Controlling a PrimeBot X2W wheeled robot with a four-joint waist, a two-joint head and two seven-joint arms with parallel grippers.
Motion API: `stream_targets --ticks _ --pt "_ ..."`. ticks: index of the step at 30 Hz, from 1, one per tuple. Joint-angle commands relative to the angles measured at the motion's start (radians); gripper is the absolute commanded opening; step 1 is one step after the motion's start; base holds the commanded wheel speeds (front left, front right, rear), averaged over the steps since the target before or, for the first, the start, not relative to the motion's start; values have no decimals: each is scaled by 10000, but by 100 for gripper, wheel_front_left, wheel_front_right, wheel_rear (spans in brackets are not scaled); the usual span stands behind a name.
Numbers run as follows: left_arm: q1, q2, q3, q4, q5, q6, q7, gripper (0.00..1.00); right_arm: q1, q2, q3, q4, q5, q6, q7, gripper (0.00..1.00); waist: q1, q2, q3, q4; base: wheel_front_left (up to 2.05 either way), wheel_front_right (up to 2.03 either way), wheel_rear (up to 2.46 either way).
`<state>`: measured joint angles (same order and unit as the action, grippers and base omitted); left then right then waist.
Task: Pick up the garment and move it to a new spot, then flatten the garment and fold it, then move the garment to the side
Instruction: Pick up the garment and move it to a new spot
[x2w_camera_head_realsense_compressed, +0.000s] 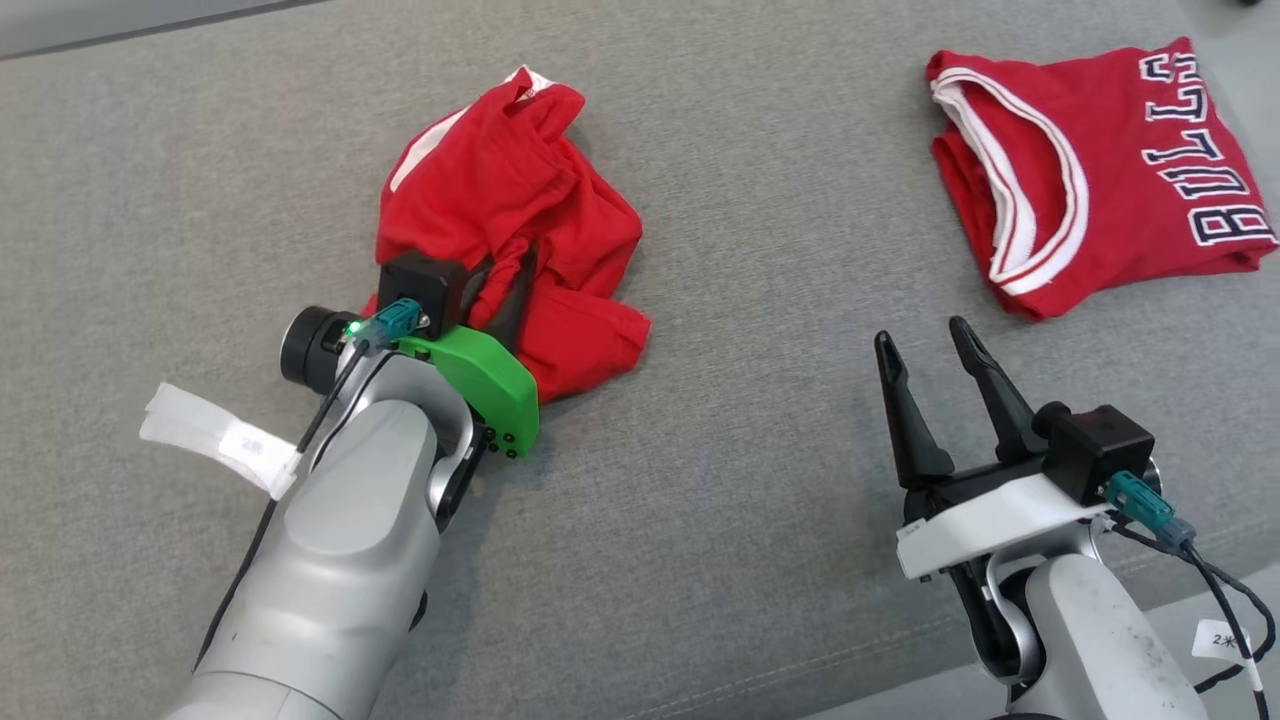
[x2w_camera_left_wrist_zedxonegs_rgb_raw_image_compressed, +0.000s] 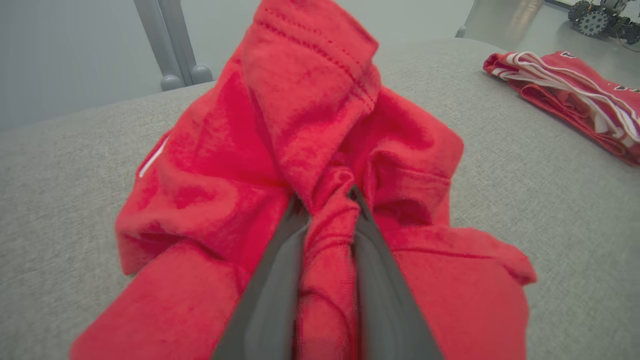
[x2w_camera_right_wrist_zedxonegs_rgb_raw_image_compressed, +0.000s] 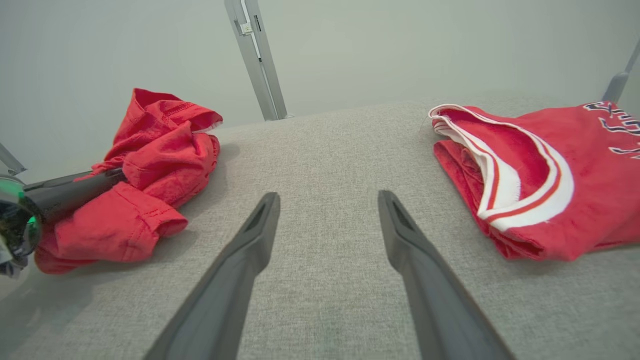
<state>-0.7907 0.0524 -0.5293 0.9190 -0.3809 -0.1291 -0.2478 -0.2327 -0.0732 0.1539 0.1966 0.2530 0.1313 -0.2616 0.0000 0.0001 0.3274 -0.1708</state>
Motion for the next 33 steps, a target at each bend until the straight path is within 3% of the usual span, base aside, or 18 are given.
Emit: stream_targets --ticks 1,7,12,17,25,33 --pt "41 47 22 72 -98 -22 -81 100 104 37 15 39 69 -15 -37 100 0 -1 -387 -559 0 0 0" --pt "701 437 606 -339 -77 592 -184 100 289 124 38 121 30 -15 -37 100 0 -1 -917 -636 0 0 0" --pt "2236 939 1693 -1949 105 1227 -167 100 529 152 65 185 4 -14 -37 100 0 -1 -1459 -409 0 0 0" --pt "3964 1109 2737 -3550 445 1588 -169 100 729 181 89 221 2 -14 -37 100 0 -1 -1810 -51 0 0 0" --pt "6091 796 4227 -5314 1020 1630 -168 100 996 194 172 353 -41 -14 -38 100 0 -1 -2166 474 0 0 0" --pt "7647 331 5050 -6316 1745 1387 -159 100 1253 202 228 524 -88 -14 -38 100 0 -1 -2515 912 0 0 0"
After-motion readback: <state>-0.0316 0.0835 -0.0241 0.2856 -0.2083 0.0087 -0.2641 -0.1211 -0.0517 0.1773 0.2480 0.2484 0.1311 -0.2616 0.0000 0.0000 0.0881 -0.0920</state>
